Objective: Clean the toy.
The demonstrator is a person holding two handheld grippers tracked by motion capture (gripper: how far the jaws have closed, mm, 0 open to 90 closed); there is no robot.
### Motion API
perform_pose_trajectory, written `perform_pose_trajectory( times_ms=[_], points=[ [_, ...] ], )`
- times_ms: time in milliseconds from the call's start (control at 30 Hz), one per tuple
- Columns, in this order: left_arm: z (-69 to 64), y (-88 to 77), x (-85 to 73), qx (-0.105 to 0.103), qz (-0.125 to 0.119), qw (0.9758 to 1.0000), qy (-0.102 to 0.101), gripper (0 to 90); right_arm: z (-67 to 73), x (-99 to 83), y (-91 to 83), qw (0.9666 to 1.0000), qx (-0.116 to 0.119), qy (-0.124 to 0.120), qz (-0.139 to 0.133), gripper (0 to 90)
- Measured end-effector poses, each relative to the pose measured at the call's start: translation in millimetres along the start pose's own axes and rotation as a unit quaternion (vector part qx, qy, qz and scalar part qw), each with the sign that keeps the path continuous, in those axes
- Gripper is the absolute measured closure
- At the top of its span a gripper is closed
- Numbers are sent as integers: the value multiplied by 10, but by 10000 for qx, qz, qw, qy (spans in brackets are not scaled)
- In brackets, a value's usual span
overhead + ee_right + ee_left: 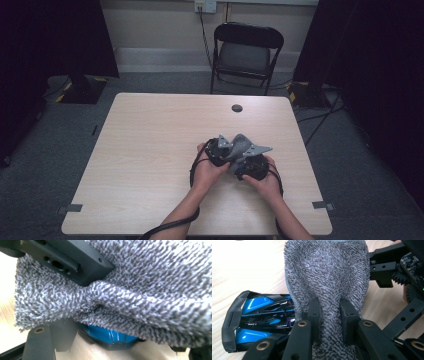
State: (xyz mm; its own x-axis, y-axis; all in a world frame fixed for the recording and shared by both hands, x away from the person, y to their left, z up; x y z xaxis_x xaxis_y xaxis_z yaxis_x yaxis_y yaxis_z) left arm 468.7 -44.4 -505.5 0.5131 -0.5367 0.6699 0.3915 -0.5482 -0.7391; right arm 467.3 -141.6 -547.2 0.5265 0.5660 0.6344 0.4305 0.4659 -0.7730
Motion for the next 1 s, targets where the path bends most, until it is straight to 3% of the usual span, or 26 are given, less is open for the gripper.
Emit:
perform_pose_trajectory(
  times_ms=[33,533,1000],
  points=[
    [3,-1,-3,70,42,9999,94,739,0,0,0,10000,-1,-1,-2,247],
    [43,-7,35,264,186,9993,180,748,0,1,0,10000,-5,-6,-6,248],
    [203,-33,69,396,233,9989,-28,746,1,1,0,10000,-4,-5,-4,248]
  ],
)
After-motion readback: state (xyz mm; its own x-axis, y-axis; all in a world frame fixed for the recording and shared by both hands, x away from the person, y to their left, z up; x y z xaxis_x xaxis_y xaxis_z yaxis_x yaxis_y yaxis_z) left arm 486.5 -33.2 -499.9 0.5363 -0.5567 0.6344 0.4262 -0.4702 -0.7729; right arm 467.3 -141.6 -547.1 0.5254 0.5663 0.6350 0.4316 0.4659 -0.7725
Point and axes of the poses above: each handheld gripper's, and its own axes: y roughly forward along the jaws, x roughly out of its top, z roughly to its left, the point moved 7 cm from there along y, roughly forward along the jaws, and after that the axes turned 9 degrees about z, right-handed, at the moved point
